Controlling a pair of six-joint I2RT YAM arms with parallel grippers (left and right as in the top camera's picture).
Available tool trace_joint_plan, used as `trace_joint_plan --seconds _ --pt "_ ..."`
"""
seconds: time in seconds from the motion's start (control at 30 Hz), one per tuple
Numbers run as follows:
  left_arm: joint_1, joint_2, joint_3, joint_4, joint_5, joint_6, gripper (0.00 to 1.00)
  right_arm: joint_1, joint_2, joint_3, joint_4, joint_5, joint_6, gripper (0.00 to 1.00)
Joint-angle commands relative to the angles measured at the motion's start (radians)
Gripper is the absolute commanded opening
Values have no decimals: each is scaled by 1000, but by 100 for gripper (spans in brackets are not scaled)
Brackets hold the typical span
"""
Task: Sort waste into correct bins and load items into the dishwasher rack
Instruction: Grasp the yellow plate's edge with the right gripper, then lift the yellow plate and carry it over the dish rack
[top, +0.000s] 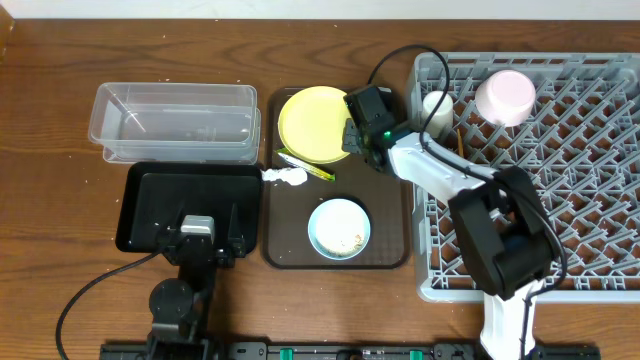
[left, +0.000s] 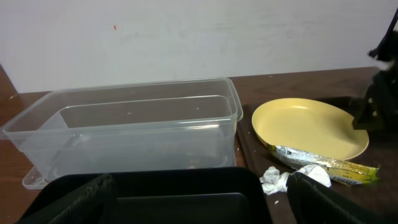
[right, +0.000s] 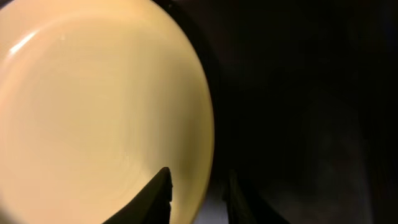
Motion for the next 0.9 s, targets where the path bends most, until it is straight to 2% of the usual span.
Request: trace_joint_plan --seconds 0.0,0.1,0.23,0.27,0.4,0.5,0.7,0.87 --pt "-4 0 -20 -36 -27 6 90 5 33 1 34 35 26 30" --pt "-4 0 -20 -36 -27 6 90 8 44 1 43 36 26 27" --pt "-4 0 -20 -36 -27 6 90 11 39 2 47 72 25 4" --pt "-4 0 -20 -36 -27 6 90 11 33 2 48 89 25 1" --pt "-4 0 -20 -36 -27 6 90 10 -12 3 60 134 -17 1" --pt "-4 0 -20 -36 -27 6 90 8 -93 10 85 170 -132 1" --pt "-4 0 -20 -36 -27 6 90 11 -348 16 60 222 -386 1" --pt "-4 0 -20 -36 -27 6 90 11 -594 16 -80 331 -515 1"
